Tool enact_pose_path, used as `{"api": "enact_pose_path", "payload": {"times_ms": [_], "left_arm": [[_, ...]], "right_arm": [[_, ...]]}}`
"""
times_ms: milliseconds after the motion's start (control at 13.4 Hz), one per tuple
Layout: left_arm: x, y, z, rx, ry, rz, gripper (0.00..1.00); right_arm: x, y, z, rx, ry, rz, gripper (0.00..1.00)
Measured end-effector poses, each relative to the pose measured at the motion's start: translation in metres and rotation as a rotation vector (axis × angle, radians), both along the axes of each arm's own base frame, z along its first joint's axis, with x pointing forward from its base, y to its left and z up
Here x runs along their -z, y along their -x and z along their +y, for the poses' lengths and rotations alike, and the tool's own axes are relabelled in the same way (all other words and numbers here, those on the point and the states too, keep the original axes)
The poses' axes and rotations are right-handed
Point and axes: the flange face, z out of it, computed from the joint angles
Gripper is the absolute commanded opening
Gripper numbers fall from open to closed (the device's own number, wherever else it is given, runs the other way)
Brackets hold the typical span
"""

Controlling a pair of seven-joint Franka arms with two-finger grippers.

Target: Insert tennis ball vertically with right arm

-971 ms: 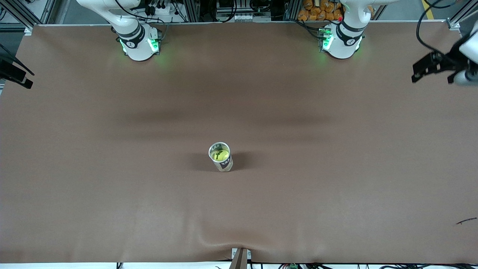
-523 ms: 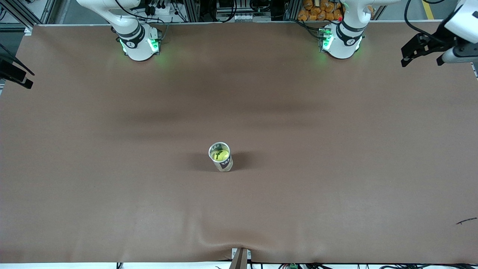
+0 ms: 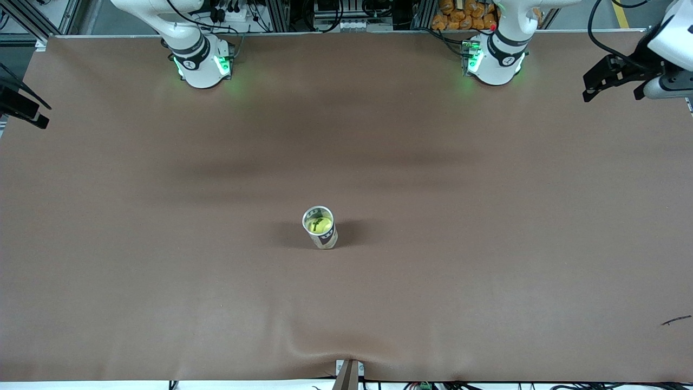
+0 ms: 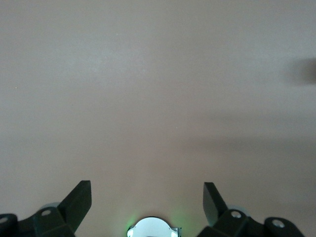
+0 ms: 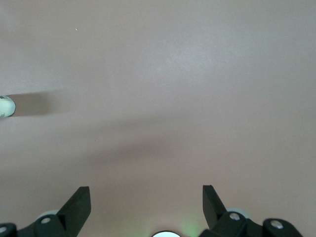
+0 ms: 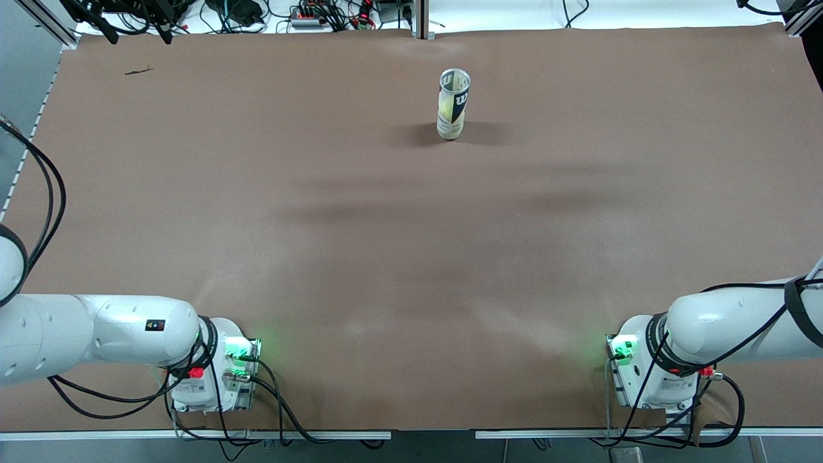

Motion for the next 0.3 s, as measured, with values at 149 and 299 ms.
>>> {"api": "enact_pose_path", "payload": {"times_ms": [149, 299], "left_arm": [[-0.0003, -0.0019, 0.0022, -0.007, 0.001, -0.001, 1.00], [-0.0003, -0.0020, 0.0025, -0.014, 0.001, -0.001, 1.00]], "right_arm": [[0.0002, -0.0003, 0.0016, -0.003, 0.000, 0.000, 1.00], [0.0012, -0.0011, 0.0027, -0.005, 0.000, 0.002, 1.00]]}}
